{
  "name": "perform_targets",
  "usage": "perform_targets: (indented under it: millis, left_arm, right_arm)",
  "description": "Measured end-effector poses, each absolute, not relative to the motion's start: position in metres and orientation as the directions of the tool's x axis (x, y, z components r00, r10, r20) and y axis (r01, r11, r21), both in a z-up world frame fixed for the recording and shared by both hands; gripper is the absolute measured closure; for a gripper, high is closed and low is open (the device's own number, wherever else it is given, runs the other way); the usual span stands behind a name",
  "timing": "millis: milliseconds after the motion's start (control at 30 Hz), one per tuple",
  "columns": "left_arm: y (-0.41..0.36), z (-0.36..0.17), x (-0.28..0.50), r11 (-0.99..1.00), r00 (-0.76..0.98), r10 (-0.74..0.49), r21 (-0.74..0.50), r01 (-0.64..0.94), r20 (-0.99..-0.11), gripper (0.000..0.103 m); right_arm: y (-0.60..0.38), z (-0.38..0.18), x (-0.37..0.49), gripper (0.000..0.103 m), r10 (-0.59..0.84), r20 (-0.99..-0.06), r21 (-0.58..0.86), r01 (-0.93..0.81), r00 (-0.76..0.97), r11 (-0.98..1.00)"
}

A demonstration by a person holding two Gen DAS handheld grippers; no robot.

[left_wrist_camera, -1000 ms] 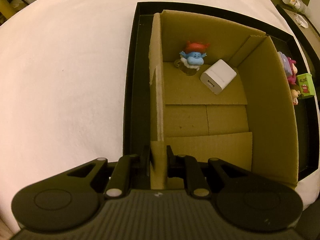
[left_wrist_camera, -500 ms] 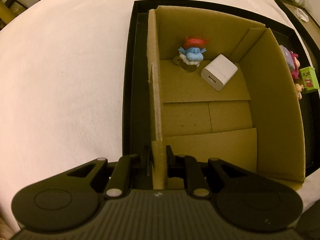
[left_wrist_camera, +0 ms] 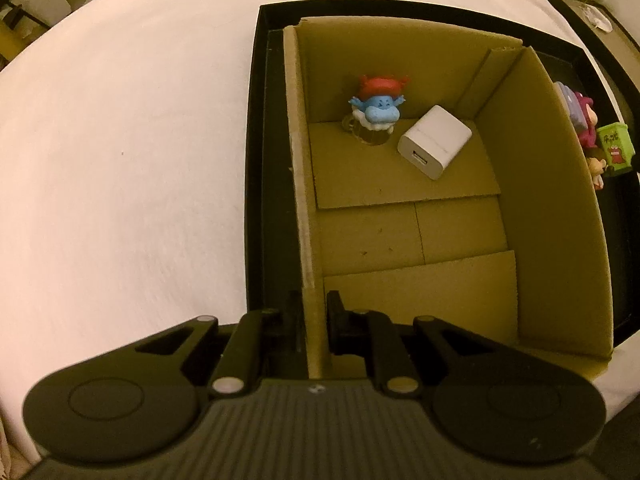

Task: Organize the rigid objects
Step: 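Move the right gripper back over the green hexagonal cup, then grasp the green hexagonal cup with the right gripper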

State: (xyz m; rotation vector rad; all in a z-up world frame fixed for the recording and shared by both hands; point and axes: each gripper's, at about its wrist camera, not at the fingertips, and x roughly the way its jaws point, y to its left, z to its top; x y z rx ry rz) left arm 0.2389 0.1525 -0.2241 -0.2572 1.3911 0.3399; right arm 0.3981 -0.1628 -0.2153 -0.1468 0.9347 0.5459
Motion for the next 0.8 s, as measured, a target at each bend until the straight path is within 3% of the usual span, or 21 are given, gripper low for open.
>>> perform_targets:
  millis: [800]
  left_arm:
    - [0.145,-0.226,0.24,0.926,0.138,0.101,0.043,-0.374,-0.985,0.092]
  right_arm:
    - [-0.142,-0.223,0.402,0.069,0.305,-0.834,0.004,-0.547,0.46,0.837]
